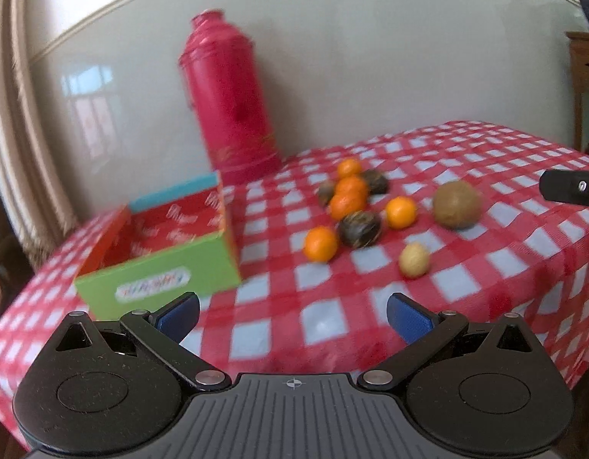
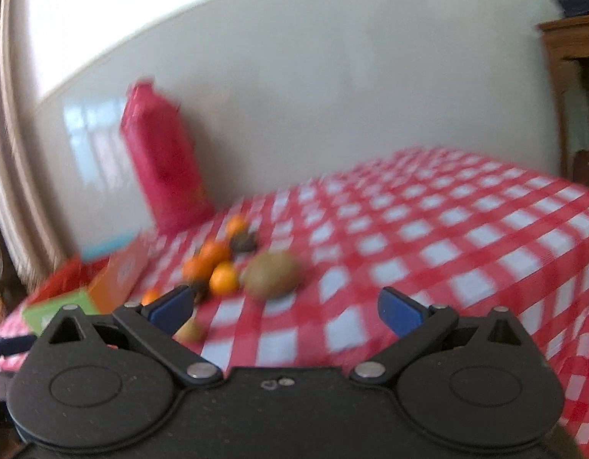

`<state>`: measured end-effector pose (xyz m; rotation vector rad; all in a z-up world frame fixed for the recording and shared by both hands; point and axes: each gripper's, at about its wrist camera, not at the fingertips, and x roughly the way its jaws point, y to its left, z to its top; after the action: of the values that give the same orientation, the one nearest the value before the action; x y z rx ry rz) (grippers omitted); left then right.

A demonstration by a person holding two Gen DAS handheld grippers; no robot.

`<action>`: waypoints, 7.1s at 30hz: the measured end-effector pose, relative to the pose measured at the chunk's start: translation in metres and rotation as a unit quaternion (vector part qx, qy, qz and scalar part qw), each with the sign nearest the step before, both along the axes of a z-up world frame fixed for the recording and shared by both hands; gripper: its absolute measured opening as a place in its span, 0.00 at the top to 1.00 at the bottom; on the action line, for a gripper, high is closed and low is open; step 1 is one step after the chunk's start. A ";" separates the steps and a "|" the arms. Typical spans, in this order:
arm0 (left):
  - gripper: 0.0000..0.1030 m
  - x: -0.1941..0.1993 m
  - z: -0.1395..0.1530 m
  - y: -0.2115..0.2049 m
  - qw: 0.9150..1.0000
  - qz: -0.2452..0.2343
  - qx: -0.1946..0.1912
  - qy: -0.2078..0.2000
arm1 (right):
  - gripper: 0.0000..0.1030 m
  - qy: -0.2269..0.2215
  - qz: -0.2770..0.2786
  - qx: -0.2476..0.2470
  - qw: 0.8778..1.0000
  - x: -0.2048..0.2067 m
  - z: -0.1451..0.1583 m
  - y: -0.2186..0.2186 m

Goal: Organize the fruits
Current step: 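Reach the left gripper to the small tan round fruit and grasp it, then carry the tan fruit with the left gripper into the cardboard box and release, then grasp the large brown kiwi-like fruit with the right gripper, then carry the brown fruit with the right gripper into the box and release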

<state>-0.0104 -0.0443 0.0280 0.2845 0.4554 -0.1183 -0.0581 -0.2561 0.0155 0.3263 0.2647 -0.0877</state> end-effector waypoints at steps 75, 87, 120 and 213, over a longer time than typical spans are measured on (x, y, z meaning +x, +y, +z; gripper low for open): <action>0.76 0.075 0.019 -0.014 0.997 -0.001 -0.075 0.024 | 0.05 -0.014 -0.070 0.009 0.997 0.028 0.002 -0.026; 0.76 0.121 0.027 0.073 0.988 0.124 -0.085 0.015 | 0.05 -0.003 -0.043 -0.014 0.999 0.040 0.001 -0.002; 0.22 0.164 0.010 0.152 0.959 0.248 -0.100 0.092 | 0.05 0.007 -0.015 -0.016 1.000 0.052 -0.001 0.015; 0.00 -0.039 -0.014 0.349 0.817 0.549 -0.163 -0.069 | 0.52 0.089 0.317 -0.112 0.938 0.197 0.030 0.259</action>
<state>-0.0495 0.3048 0.0143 -0.3384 0.3884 0.9532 0.1392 0.0025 0.0453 -0.0055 0.5235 0.4909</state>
